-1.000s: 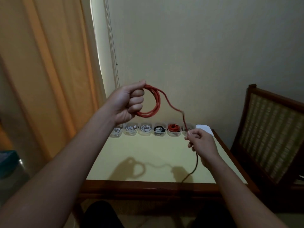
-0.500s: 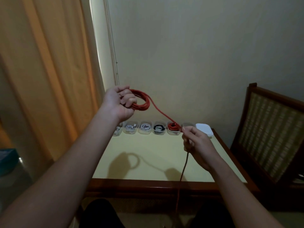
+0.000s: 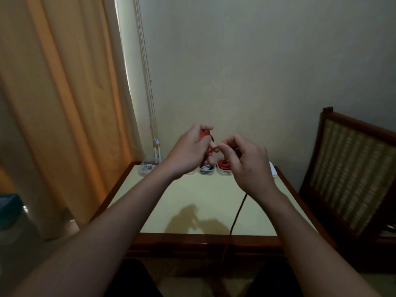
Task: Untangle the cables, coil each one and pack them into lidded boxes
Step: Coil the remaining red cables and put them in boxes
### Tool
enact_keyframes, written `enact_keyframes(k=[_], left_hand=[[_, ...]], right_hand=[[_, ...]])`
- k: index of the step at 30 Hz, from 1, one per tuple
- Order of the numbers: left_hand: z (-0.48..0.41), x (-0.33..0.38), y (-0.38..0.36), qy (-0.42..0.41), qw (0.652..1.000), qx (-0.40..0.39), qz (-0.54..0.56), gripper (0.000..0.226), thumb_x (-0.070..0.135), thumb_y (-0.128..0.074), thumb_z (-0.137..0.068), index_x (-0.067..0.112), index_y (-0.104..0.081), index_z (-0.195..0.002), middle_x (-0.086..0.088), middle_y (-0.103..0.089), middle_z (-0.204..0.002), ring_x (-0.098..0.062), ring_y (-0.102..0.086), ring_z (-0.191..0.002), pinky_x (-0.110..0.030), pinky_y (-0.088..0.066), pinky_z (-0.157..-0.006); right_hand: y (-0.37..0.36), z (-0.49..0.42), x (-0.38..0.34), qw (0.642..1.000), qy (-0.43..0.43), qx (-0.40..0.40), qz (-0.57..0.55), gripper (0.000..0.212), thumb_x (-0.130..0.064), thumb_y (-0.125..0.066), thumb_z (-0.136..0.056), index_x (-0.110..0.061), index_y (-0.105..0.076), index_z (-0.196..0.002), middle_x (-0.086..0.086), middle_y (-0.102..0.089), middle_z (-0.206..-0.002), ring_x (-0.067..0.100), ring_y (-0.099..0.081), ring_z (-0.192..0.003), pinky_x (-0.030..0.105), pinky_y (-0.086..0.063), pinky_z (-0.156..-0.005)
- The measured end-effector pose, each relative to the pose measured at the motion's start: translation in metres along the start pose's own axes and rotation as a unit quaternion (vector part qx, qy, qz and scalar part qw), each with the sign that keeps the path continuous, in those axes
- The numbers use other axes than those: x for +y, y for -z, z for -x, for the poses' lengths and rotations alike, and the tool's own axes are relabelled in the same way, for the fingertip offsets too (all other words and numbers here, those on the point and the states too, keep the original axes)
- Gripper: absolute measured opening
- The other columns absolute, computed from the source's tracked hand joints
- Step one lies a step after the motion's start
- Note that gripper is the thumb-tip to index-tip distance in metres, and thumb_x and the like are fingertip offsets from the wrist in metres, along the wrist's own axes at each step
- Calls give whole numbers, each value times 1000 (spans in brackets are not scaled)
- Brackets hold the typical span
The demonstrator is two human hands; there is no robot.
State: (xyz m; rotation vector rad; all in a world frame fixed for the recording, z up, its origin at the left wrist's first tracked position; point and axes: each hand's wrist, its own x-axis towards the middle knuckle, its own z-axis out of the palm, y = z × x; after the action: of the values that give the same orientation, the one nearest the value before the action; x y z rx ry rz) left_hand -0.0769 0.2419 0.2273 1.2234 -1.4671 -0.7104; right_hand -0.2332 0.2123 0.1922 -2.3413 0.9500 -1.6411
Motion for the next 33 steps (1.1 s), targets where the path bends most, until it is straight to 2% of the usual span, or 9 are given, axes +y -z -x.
enact_keyframes(k=[5, 8, 10, 12, 16, 20, 24, 30, 33], left_hand=[[2, 5, -1, 94, 977, -103, 159, 26, 12, -43, -105, 3, -54, -128, 3, -37, -56, -8, -25, -40, -19, -18, -40], [6, 9, 3, 101, 956, -142, 234, 26, 27, -48, -104, 13, -49, -126, 9, -25, -53, -3, -17, -38, -19, -11, -38], [6, 10, 4, 99, 946, -153, 270, 29, 27, -54, -100, 14, -47, -125, 11, -19, -52, -1, -15, -37, -19, -9, -36], [6, 10, 4, 105, 934, -155, 305, 30, 24, -56, -97, 13, -45, -123, 11, -19, -51, 0, -15, -36, -17, -10, -34], [7, 8, -2, 112, 910, -148, 371, 13, 22, -49, -102, 12, -55, -96, 10, -23, -49, 0, -17, -33, -16, -13, -32], [10, 5, -10, 69, 946, -107, 297, 16, 26, -51, -103, 12, -60, -101, 5, -32, -55, -6, -26, -38, -19, -22, -37], [13, 0, -19, 15, 975, -59, 212, 20, 29, -56, -101, 11, -63, -104, 0, -24, -57, -10, -22, -40, -22, -17, -41], [13, 1, -14, 34, 964, -91, 248, 21, 25, -48, -105, 7, -59, -108, 4, -17, -56, -6, -17, -39, -19, -16, -37], [13, 2, -9, 54, 960, -126, 245, 20, 27, -47, -106, 12, -60, -101, 5, -28, -57, -8, -26, -42, -21, -28, -39]], right_hand=[[0, -9, -2, 992, -99, 7, -82, 15, -33, -77, -88, -27, -63, -86, -11, -66, -75, 4, -58, -62, 23, -48, -61], [-3, -9, 1, 985, -147, 11, -87, 21, -51, -66, -93, -30, -63, -92, -8, -68, -88, 4, -59, -70, 25, -49, -67], [-7, -7, 4, 978, -176, -23, -111, 33, -58, -52, -98, -28, -65, -89, -4, -69, -81, 12, -65, -72, 33, -53, -68], [-10, -3, 2, 969, -192, -48, -149, 45, -58, -43, -101, -25, -66, -80, -3, -66, -68, 13, -62, -63, 30, -50, -61], [-14, -4, -3, 975, -169, -5, -144, 57, -52, -43, -104, -6, -67, -82, -7, -39, -52, 8, -40, -50, 30, -34, -52], [-10, -7, -5, 986, -141, 16, -85, 73, -62, -36, -98, 3, -68, -97, 19, -55, -66, 24, -46, -61, 41, -39, -62], [-10, -7, -5, 988, -139, 22, -68, 56, -45, -42, -106, 1, -61, -81, -5, -35, -55, 9, -33, -55, 31, -29, -54], [-12, -5, -2, 985, -155, 5, -74, 58, -47, -41, -106, 3, -64, -88, -5, -32, -58, 7, -30, -54, 33, -27, -54], [-13, -5, -1, 988, -142, 11, -66, 55, -51, -41, -104, -8, -75, -96, -2, -40, -54, 11, -37, -53, 32, -34, -55]])
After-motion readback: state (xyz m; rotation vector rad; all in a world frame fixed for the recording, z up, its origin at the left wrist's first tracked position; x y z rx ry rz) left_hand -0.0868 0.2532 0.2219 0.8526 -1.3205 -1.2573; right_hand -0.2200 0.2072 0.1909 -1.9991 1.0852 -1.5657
